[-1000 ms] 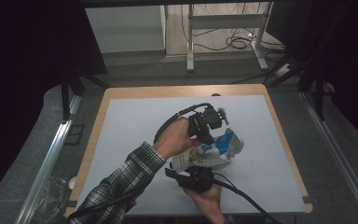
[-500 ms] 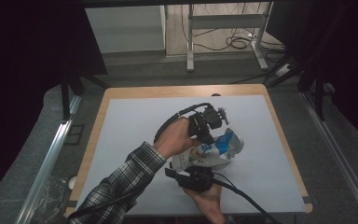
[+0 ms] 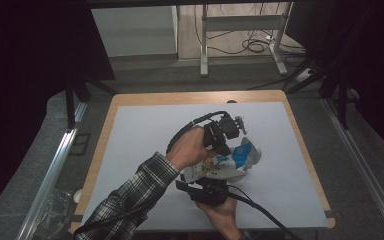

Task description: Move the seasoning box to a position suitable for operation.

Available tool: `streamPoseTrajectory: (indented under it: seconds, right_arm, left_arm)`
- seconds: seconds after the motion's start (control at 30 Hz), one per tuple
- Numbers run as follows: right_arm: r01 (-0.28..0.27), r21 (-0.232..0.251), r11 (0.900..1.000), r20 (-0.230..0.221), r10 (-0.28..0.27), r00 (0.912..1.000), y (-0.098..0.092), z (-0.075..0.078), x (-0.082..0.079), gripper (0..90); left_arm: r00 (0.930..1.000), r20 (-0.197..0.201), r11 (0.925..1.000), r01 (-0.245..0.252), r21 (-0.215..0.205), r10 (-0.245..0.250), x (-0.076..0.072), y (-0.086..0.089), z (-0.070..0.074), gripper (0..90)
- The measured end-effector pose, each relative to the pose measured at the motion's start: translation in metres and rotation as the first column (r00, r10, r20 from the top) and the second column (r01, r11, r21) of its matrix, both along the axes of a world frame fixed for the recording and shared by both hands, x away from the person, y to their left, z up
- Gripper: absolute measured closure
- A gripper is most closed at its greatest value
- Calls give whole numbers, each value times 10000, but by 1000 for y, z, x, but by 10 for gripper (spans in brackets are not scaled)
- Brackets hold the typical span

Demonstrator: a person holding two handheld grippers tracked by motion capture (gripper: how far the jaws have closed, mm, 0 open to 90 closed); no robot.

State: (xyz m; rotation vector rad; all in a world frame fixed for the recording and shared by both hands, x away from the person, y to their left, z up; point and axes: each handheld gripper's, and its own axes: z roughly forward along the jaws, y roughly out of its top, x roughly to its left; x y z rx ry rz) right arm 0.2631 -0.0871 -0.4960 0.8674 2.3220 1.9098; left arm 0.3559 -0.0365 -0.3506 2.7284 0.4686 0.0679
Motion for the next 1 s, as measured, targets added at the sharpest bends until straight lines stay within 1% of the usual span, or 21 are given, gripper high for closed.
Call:
streamPoseTrajectory:
  seconds: [0.33,0.37,0.43,0.47,0.53,0.7,0.8,1.0]
  right_arm:
    - [6,5,10000,72,-6,10000,0,0,0,658]
    - [-4,24,10000,-39,4,10000,0,1,-1,658]
    - [-5,27,10000,-25,5,10000,0,1,-1,658]
    - [2,11,10000,87,-2,10000,0,0,0,658]
    - [-3,29,10000,-24,3,10000,0,1,-1,658]
    - [-8,-26,10000,138,8,9999,0,0,0,658]
    - [-9,-16,10000,153,10,9999,0,0,0,659]
    - [22,27,10000,89,-22,10000,0,1,-1,664]
  left_arm:
    - [10000,-14,10000,5,18,-5,0,0,0,900]
    - [10000,-17,10000,2,27,-2,0,0,0,900]
    - [10000,-27,10000,-7,20,7,0,0,0,900]
    - [10000,-31,10000,-2,23,2,0,0,0,900]
    - [10000,-33,10000,-3,31,3,0,0,0,900]
    - [10000,-44,10000,-11,42,11,0,0,1,900]
    - [10000,-44,10000,-8,49,8,0,0,1,900]
    - [10000,-56,10000,-7,48,8,0,0,1,900]
